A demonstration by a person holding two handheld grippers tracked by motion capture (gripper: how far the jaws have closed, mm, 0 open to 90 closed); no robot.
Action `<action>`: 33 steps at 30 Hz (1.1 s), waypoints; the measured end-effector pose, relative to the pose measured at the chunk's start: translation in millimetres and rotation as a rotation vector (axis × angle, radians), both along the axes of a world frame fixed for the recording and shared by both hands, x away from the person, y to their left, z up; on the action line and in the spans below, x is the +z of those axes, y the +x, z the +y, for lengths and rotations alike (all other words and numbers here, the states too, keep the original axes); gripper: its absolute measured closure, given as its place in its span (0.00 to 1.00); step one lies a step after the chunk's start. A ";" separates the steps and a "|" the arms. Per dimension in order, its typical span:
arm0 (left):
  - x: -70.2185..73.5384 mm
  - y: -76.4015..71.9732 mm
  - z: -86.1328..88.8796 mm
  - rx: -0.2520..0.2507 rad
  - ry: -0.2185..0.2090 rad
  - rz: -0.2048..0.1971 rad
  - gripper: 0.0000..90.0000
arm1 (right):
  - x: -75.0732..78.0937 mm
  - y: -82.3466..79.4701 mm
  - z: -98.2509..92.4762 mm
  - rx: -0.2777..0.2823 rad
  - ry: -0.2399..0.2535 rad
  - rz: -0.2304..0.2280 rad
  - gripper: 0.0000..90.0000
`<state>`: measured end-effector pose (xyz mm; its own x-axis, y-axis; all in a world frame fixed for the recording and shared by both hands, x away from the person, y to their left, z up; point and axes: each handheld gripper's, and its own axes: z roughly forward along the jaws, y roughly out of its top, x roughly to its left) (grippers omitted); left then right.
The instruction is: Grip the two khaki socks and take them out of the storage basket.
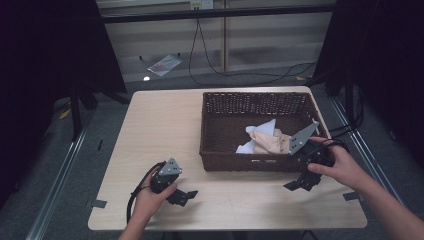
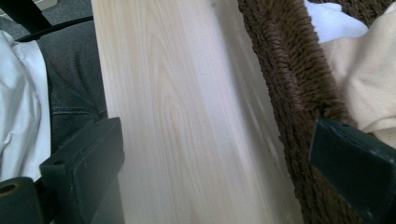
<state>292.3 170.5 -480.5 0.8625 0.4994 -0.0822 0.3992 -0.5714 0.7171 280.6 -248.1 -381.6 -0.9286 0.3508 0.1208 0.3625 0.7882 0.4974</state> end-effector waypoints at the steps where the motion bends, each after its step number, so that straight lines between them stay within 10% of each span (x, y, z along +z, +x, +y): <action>1: 0.2 -0.1 0.1 0.000 0.005 0.002 0.01 | -0.2 -1.0 0.2 0.004 0.001 -0.004 0.03; 13: 0.9 -0.9 0.5 -0.006 0.015 0.001 0.01 | 11.5 4.7 -0.5 -0.011 0.021 0.009 0.03; 33: 0.9 -1.2 0.5 -0.012 0.009 0.003 0.01 | 16.6 62.4 2.1 -0.127 -0.001 0.011 0.05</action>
